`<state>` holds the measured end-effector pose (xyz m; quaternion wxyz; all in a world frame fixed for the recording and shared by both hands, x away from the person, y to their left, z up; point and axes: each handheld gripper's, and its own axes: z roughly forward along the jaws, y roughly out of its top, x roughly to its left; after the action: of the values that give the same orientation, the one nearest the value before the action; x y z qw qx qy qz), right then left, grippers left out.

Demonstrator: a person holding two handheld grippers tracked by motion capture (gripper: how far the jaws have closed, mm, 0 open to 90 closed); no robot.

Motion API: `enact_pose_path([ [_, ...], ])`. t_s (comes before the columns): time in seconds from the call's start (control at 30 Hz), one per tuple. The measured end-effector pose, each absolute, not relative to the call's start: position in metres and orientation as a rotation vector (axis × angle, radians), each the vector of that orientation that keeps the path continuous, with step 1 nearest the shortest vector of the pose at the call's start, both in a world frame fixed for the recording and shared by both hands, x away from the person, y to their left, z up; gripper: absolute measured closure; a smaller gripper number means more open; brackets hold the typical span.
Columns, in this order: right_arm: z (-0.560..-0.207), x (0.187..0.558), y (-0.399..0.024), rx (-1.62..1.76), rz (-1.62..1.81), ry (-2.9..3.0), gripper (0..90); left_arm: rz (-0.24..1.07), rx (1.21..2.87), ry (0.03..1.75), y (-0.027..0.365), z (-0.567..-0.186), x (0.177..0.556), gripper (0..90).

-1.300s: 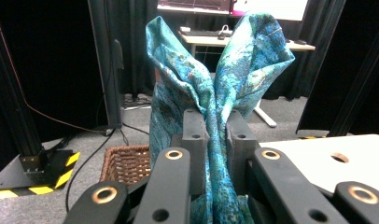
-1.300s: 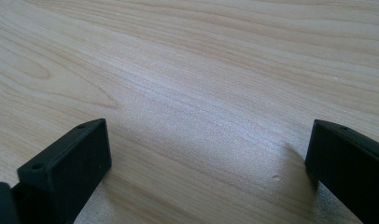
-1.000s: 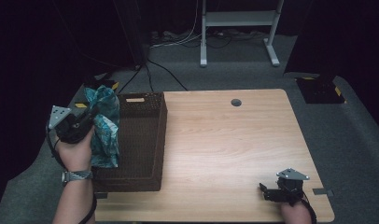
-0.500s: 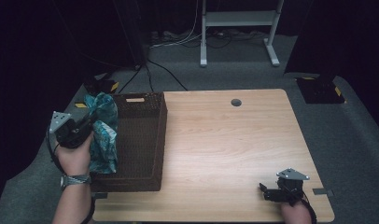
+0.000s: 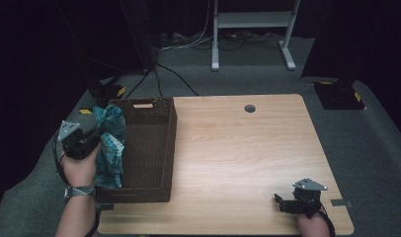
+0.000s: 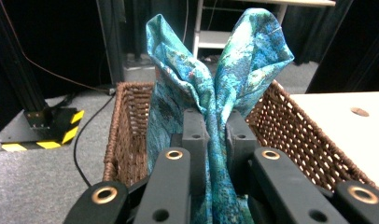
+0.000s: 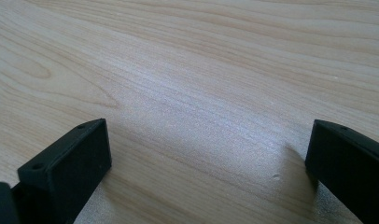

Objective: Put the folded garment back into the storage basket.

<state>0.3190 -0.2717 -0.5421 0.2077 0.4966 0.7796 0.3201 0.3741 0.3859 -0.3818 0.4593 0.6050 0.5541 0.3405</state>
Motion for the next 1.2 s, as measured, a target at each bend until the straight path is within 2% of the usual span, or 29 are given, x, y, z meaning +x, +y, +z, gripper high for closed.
enact_pose_path([
  [0.63, -0.542, 0.319, -0.272, 1.384, 0.891, 2.170, 0.1, 0.814, 1.620, 1.444, 0.394, -0.391, 0.413, 81.6],
  [0.77, -0.542, 0.319, -0.272, 1.383, 0.891, 2.170, 0.1, 0.770, 1.653, 1.465, 0.395, -0.398, 0.426, 81.6],
  [1.2, -0.542, 0.319, -0.272, 1.383, 0.891, 2.171, 0.1, 0.723, 1.665, 1.537, 0.396, -0.404, 0.444, 81.4],
])
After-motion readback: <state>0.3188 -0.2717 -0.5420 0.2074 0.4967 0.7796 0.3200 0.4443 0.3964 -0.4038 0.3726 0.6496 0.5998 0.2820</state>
